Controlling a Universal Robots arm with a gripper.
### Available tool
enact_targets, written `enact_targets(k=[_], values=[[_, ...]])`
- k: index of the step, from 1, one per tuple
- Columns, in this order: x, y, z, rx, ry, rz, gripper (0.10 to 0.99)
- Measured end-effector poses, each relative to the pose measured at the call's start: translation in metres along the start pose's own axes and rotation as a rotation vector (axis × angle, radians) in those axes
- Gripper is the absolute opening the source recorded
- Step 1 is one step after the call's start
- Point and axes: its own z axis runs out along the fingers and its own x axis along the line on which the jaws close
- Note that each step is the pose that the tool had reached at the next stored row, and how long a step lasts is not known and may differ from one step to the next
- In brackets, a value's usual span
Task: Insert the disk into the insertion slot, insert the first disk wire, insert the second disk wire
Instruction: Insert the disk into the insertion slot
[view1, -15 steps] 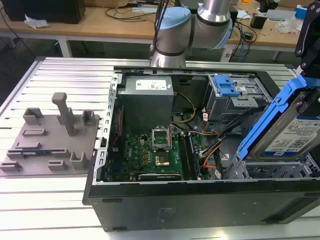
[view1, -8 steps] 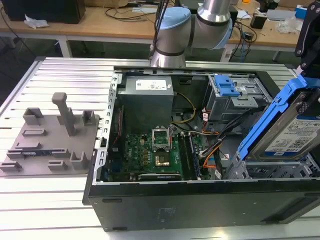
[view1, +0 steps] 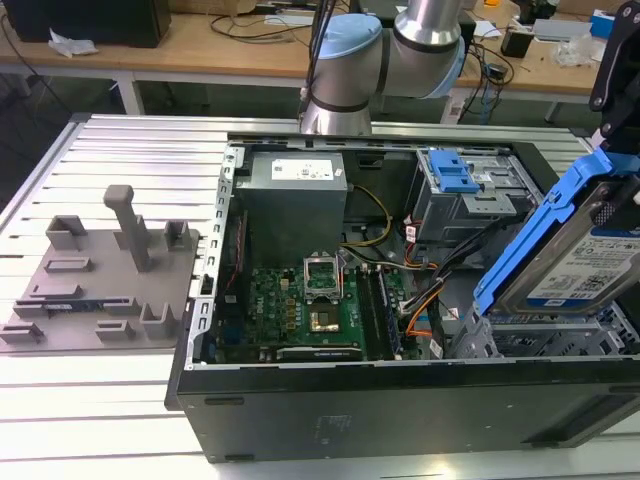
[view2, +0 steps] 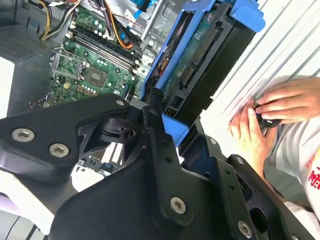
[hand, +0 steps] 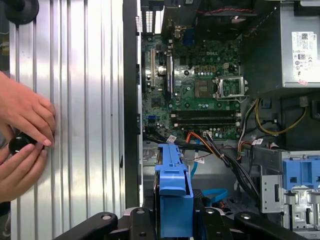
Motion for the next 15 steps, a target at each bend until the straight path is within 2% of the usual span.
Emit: enact_targets(k=[4,6,12,15], values=[[0.0003,0.0,0.0001,0.0,-0.0024,0.0,0.365],[0.0003,-0.0001,0.0002,0.005,-0.0023,-0.002,0.365],[0.0003,-0.0001,0.0006,0.041,-0.002,-0.006,0.365],[0.0003,0.0001,0.0011,0.052,0.0005,-0.007,0.365]])
